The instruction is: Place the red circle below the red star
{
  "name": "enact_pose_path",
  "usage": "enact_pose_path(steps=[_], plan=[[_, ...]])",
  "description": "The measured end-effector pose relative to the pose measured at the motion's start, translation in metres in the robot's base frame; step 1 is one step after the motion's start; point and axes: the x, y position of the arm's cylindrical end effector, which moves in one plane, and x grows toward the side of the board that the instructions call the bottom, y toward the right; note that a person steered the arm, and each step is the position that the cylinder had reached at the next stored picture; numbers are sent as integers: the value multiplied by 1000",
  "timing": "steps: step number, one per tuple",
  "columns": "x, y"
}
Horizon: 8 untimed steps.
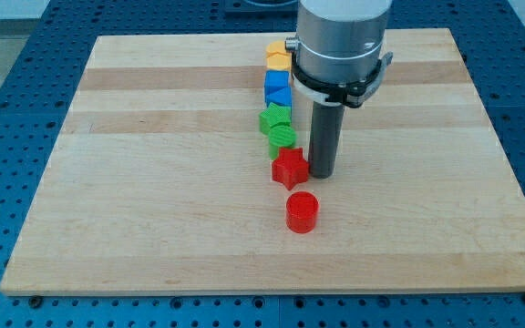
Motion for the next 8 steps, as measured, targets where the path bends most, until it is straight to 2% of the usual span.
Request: enact_pose_path(steps=[4, 6, 8], plan=[[4, 6], [46, 23], [79, 2]])
